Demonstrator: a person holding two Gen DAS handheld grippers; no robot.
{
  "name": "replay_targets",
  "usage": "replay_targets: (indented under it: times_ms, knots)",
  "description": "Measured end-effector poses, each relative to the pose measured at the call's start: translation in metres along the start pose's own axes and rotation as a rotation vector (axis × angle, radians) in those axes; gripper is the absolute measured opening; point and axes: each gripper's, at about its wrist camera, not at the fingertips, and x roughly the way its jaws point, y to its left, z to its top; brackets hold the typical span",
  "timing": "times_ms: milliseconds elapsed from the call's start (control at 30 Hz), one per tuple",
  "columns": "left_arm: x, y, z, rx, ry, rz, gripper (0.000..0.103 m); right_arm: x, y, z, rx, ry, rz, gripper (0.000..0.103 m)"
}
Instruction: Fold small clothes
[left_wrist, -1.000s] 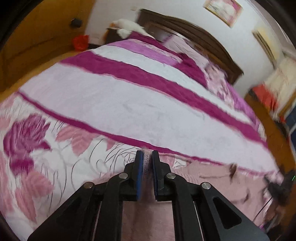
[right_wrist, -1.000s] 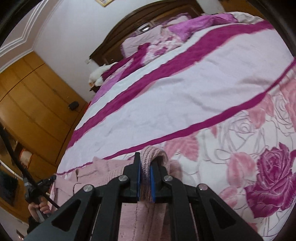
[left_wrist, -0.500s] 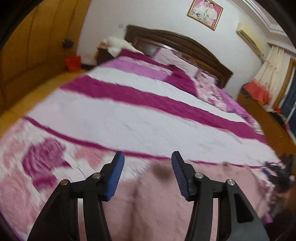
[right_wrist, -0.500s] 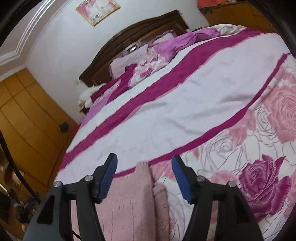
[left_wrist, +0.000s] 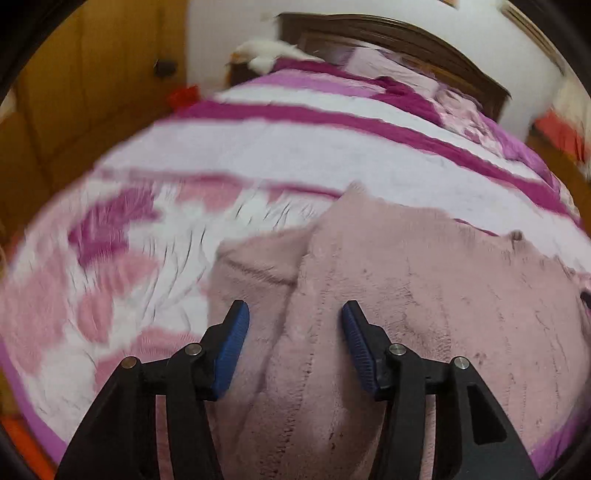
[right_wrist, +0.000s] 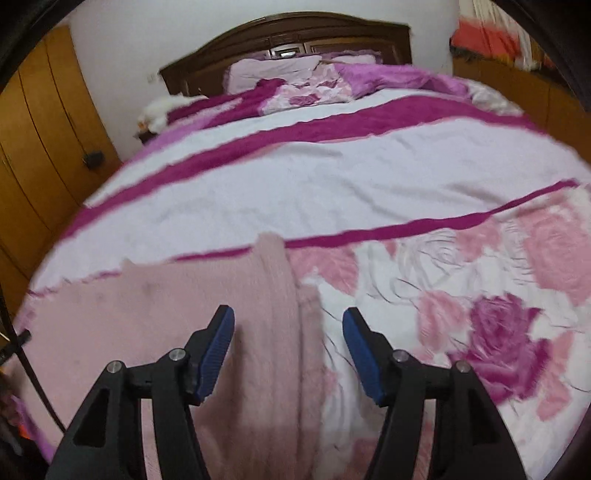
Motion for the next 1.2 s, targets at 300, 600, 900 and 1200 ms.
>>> replay_targets:
  times_ms: [300,600,900,1200]
  knots:
    - [-0.039,0.043,-0.026,-0.255,0.009,-0.096,0.028,-0.082,0.014,-0.036,0.055,-0.058,0.113,0.07]
    - [-0.061,0.044,-0.043,-0.234,-0.008,-0.123,0.028,-0.101,-0.011,-0.08,0.232,0.023,0.149,0.081]
    - [-0.062,0.053,-0.07,-0.313,-0.002,-0.235,0.036,-0.065,-0.054,-0.116,0.498,0.144,0.329,0.082]
    - [-0.048,0.096,-0.097,-0.656,0.015,-0.585,0.043,-0.023,-0.058,-0.114,0.653,0.157,0.557,0.091]
